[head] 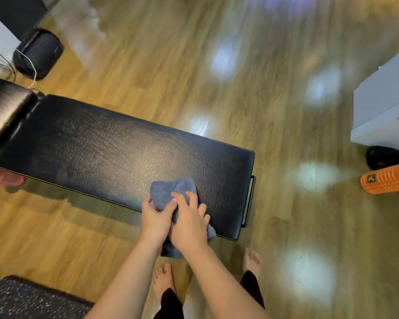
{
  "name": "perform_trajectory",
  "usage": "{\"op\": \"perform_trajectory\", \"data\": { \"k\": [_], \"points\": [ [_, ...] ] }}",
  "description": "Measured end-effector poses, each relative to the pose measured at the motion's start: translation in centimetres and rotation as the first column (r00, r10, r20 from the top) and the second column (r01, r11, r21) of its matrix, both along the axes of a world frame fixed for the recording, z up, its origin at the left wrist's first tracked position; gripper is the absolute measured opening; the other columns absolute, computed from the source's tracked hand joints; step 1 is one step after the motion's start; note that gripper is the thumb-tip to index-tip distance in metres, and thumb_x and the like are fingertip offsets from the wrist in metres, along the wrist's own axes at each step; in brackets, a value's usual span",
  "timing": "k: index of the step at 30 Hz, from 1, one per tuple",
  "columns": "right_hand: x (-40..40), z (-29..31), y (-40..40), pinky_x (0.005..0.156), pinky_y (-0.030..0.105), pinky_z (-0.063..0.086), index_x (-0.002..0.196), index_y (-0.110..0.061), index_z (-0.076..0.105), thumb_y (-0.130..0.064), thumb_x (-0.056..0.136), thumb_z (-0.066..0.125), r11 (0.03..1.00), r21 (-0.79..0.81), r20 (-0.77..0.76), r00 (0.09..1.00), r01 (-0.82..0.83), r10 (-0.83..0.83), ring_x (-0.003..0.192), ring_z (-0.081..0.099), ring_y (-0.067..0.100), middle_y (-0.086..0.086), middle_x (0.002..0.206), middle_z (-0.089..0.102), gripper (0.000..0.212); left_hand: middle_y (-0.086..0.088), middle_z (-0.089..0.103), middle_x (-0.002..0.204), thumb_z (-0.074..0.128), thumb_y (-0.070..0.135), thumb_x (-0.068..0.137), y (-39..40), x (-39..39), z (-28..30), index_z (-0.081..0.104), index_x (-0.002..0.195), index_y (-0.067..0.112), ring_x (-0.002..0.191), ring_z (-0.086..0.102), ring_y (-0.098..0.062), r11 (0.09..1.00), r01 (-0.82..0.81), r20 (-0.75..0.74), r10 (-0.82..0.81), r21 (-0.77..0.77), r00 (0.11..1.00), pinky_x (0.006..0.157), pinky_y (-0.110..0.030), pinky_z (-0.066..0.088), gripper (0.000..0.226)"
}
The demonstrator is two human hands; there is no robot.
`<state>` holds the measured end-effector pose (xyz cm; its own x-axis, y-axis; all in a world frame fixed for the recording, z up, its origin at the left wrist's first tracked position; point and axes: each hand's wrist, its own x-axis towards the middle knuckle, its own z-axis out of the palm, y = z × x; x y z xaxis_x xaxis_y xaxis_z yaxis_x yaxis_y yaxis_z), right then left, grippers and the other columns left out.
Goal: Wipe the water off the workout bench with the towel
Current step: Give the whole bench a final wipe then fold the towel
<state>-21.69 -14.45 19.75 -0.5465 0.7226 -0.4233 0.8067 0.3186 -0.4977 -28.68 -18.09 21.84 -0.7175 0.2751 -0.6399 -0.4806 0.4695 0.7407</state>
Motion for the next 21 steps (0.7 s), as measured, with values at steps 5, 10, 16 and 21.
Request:
{"op": "perform_trajectory", "data": {
  "k": [5, 10, 16, 21],
  "points": [
    [2.7, 3.0, 5.1, 0.098, 0.050, 0.036, 0.139, -0.043, 0.036, -0.042, 0.083, 0.055, 0.987, 0.059, -0.074, 0.986, -0.148, 0.152, 0.117, 0.040, 0.033, -0.007, 0.151, 0.026, 0.059, 0.001, 0.069, 0.059, 0.070, 0.019, 0.092, 3.7, 1.5, 3.5, 0.066, 0.098, 0.011, 0.045, 0.060, -0.007, 0.986, -0.140, 0.243, 0.115, 0.088, 0.963, 0.043, -0.016, 0.045, 0.011],
    [7.4, 7.3, 11.2, 0.107, 0.043, 0.038, 0.143, -0.040, 0.030, -0.043, 0.074, 0.063, 0.922, -0.337, -0.367, 0.928, -0.189, 0.056, 0.130, 0.039, 0.021, -0.008, 0.144, 0.028, 0.076, -0.008, 0.072, 0.083, 0.071, 0.020, 0.090, 6.2, 5.5, 7.3, 0.066, 0.106, 0.006, 0.054, 0.064, -0.012, 0.961, -0.253, 0.201, 0.228, 0.109, 0.953, 0.042, -0.018, 0.044, 0.022],
    [11.0, 13.1, 17.0, 0.108, 0.038, 0.039, 0.156, -0.027, 0.016, -0.045, 0.081, 0.076, 0.764, -0.642, -0.233, 0.965, -0.057, -0.124, 0.135, 0.045, 0.021, -0.002, 0.150, 0.039, 0.098, -0.008, 0.077, 0.102, 0.068, 0.014, 0.093, 5.4, 13.1, 13.0, 0.063, 0.117, 0.007, 0.078, 0.073, -0.018, 0.859, -0.433, 0.264, 0.366, 0.272, 0.892, 0.058, -0.027, 0.054, 0.026],
    [12.1, 18.4, 18.4, 0.083, 0.037, 0.059, 0.125, -0.020, 0.060, -0.040, 0.079, 0.080, 0.708, -0.669, -0.336, 0.942, -0.226, -0.017, 0.096, 0.072, 0.015, 0.002, 0.117, 0.072, 0.054, -0.011, 0.071, 0.120, 0.068, 0.006, 0.091, 5.6, 15.4, 17.9, 0.057, 0.127, 0.012, 0.101, 0.072, -0.021, 0.765, -0.490, 0.216, 0.440, 0.418, 0.871, 0.074, -0.030, 0.057, 0.038]
  ]
}}
